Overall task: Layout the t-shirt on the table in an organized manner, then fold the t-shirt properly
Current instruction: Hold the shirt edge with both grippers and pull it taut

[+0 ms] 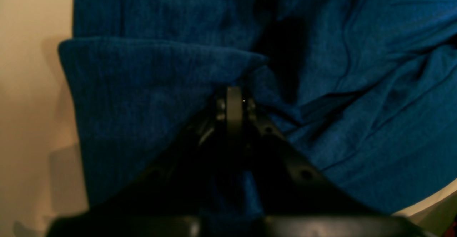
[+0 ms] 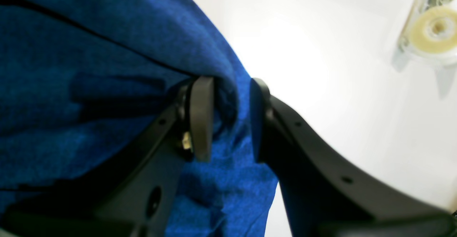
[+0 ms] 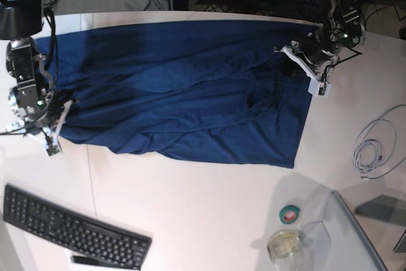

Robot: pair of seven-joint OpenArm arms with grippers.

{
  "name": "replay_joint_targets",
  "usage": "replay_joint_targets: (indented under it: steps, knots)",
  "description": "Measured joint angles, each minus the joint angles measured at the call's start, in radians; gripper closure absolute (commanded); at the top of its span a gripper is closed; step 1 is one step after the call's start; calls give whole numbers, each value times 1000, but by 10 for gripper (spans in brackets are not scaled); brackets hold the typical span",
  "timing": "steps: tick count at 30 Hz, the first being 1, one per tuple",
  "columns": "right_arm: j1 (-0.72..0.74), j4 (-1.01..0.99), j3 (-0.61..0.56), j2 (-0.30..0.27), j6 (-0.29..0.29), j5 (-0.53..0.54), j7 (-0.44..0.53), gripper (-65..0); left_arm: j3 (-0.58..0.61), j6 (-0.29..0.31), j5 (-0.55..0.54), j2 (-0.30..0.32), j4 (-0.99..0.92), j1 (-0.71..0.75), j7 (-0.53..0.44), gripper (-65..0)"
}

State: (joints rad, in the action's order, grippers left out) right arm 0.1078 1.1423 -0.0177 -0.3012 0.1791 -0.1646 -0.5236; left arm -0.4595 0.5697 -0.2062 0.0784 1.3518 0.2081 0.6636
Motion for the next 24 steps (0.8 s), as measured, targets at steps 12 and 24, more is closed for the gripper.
replay_joint_targets:
  steps: [12,24]
  knots:
    - [14,0,0,2,0,1,0,0,0,0,0,0,0,0,2,0]
    - [48,-4,-2,-1,17,-1,-27,-218,-2,0,0,0,0,-3,2,0]
